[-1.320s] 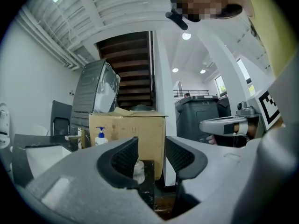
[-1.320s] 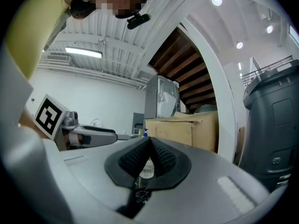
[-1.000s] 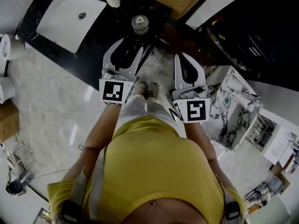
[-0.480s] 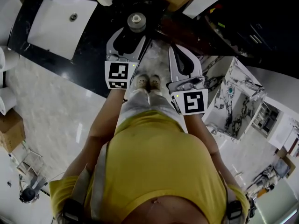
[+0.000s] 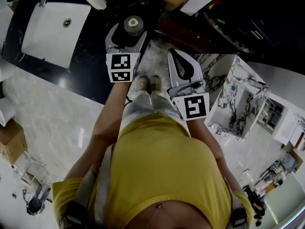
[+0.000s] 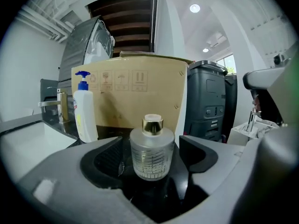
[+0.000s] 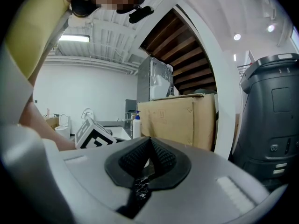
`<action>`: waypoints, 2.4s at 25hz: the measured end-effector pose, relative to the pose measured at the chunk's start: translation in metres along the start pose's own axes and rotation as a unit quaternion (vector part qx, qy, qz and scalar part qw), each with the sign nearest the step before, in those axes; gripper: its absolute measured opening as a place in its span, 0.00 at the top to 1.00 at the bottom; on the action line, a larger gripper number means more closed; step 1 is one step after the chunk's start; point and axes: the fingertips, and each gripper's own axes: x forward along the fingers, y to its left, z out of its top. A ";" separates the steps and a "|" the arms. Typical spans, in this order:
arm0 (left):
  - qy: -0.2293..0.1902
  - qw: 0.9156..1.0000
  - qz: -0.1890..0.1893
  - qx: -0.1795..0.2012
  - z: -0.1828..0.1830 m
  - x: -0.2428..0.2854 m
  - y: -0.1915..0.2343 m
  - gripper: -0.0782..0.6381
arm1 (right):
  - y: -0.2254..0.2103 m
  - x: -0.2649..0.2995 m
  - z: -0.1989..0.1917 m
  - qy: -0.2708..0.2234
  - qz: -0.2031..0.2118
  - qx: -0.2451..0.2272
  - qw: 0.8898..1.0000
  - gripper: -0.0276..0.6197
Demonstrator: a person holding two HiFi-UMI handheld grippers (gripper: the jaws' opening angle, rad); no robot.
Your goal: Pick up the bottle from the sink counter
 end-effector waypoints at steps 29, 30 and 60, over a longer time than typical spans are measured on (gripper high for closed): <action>-0.020 0.998 -0.061 0.025 0.071 -0.036 -0.031 0.42 | -0.004 -0.003 0.013 -0.015 -0.004 -0.021 1.000 0.96; -0.023 0.998 -0.059 0.027 0.078 -0.041 -0.032 0.42 | -0.006 -0.005 0.015 -0.018 -0.007 -0.025 1.000 0.96; -0.076 0.996 -0.014 0.050 0.125 -0.145 -0.074 0.42 | -0.041 -0.057 0.063 -0.066 -0.079 -0.065 0.993 0.96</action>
